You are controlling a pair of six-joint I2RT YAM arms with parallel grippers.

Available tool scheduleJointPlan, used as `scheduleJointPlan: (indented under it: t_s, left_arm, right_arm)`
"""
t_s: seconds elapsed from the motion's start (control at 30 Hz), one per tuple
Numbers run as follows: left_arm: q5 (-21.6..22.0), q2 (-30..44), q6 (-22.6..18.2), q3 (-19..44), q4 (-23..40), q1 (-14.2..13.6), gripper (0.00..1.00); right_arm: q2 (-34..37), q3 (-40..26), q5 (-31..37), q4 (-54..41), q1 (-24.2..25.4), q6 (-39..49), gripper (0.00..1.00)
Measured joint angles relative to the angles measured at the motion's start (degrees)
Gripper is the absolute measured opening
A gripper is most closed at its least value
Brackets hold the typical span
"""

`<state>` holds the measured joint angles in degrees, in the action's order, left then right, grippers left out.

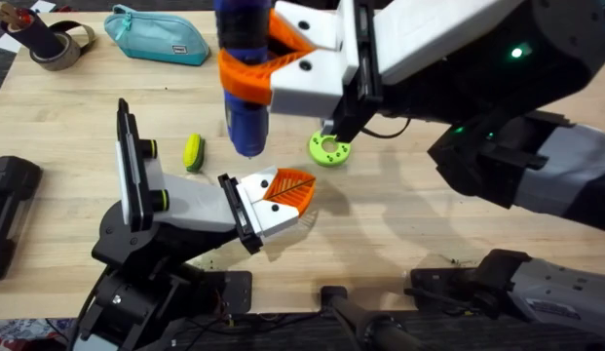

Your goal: Pick up the gripper from the table and insert it into the empty holder that is missing its gripper. Then pick up a screw, insert it into the mounting hole, and use the screwdriver to tighten it. Finally, clean up the table by picking up the vegetable and placing it into the bucket.

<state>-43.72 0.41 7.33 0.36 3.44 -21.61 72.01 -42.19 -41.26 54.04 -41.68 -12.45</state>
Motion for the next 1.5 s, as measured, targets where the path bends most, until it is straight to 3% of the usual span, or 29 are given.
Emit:
scheduleJointPlan:
  t_s: [0.23, 0.37, 0.63, 0.93, 1.2, 1.5]
  left_arm:
    - [0.0, 0.0, 0.2, 0.0, 0.0, 0.0, 0.013]
    - [0.0, 0.0, 0.2, 0.0, 0.0, 0.0, 0.013]
    - [0.0, 0.0, 0.2, 0.0, 0.2, 0.0, 0.013]
    - [0.0, 0.0, 0.0, 0.0, 0.2, 0.0, 0.013]
    - [0.0, 0.0, -0.6, 0.0, 0.2, 0.0, 0.013]
    - [0.0, 0.0, -4.0, 0.0, 0.2, 0.0, 0.013]
  right_arm:
    - [1.5, 0.3, -1.3, -0.9, 0.1, -2.3, 0.032]
    - [1.6, -1.9, -7.2, -1.8, 0.6, -2.8, 0.032]
    - [2.0, -20.0, -23.5, -13.9, 4.8, -2.6, 0.033]
    - [4.5, -29.4, -31.4, -13.9, 6.7, -2.7, 0.032]
    - [8.8, -31.1, -34.4, -14.3, 6.7, -4.5, 0.033]
    - [9.5, -31.1, -36.1, -14.5, 6.7, -5.2, 0.031]
